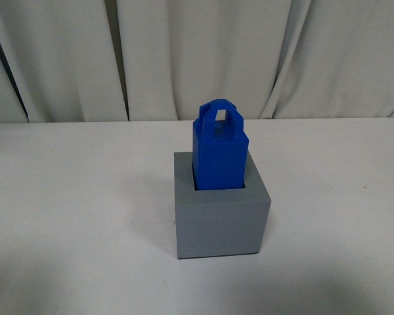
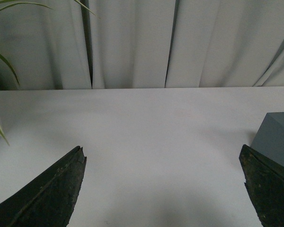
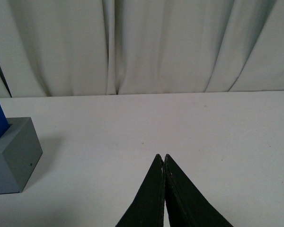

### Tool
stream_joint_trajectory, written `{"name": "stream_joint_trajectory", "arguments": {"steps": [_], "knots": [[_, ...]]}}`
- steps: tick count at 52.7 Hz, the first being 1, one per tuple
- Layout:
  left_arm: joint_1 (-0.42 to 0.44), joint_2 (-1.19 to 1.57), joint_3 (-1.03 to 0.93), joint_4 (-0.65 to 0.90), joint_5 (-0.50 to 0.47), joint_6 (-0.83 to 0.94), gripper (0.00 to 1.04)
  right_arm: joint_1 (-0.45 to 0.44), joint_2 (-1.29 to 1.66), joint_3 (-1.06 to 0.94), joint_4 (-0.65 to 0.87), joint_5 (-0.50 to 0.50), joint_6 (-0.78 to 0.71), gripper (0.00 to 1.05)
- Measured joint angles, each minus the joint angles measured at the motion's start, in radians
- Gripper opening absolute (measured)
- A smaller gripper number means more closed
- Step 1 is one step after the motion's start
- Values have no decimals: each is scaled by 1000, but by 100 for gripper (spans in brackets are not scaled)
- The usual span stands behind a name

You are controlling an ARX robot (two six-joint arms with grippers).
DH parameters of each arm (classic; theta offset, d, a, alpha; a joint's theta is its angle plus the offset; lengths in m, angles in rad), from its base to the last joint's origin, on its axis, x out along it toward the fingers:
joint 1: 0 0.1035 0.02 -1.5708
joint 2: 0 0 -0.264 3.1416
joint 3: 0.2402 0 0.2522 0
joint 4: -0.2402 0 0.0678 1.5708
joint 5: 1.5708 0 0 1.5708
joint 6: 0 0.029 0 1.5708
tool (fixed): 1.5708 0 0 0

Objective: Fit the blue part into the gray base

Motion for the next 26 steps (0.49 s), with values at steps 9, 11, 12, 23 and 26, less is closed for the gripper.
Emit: {"name": "stream_joint_trajectory", "arguments": {"steps": [9,11,12,23,26], "knots": [[0,0,0,0,0,0,99,0,-1,0,-2,0,-1,4],[0,0,0,0,0,0,99,0,-1,0,-2,0,0,12],[0,0,0,0,0,0,99,0,-1,0,-2,0,0,16],[0,0,0,0,0,0,99,0,-1,0,-2,0,0,57],[0,0,0,0,0,0,99,0,-1,0,-2,0,0,71]]}}
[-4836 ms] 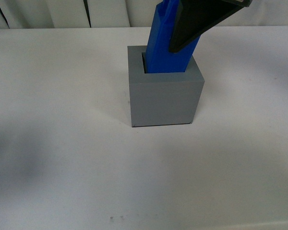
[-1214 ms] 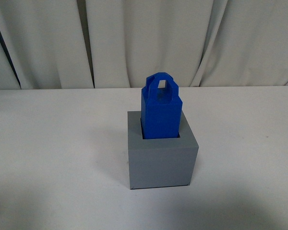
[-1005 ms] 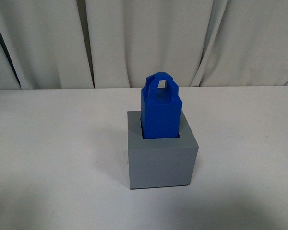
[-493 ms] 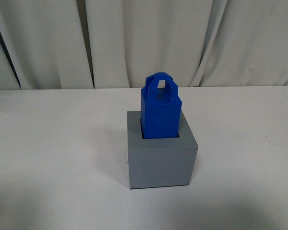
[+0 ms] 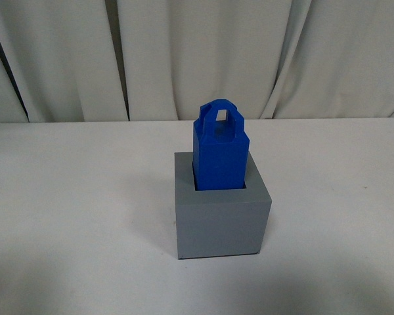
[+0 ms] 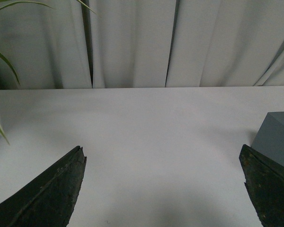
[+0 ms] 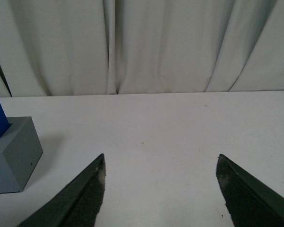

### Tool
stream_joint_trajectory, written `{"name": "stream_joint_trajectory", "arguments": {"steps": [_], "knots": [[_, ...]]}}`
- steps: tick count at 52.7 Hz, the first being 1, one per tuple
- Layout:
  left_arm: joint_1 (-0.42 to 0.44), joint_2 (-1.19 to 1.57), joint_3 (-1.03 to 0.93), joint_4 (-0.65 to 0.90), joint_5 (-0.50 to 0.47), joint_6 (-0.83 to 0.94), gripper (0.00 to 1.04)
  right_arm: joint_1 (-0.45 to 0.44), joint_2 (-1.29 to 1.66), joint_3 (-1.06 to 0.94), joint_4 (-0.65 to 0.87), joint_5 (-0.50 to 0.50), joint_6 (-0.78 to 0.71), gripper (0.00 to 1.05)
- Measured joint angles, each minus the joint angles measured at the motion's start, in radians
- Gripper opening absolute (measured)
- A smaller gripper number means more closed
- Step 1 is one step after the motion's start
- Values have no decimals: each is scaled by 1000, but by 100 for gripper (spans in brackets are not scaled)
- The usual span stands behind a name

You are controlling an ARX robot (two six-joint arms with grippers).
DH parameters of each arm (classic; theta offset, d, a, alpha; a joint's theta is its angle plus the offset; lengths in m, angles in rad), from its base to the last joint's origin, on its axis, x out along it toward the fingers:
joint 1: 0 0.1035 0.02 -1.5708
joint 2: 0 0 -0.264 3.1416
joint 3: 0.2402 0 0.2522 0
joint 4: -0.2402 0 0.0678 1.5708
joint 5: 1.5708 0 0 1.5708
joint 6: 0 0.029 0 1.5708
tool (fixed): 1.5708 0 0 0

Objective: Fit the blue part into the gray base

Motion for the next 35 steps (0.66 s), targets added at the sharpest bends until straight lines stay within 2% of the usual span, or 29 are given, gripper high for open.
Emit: {"name": "stream_joint_trajectory", "arguments": {"steps": [6,7,10,35], "knots": [[0,0,0,0,0,0,99,0,0,0,0,0,1,99],[0,0,0,0,0,0,99,0,0,0,0,0,2,99],[0,0,0,0,0,0,99,0,0,0,0,0,2,97],[0,0,0,0,0,0,99,0,0,0,0,0,2,97]]}}
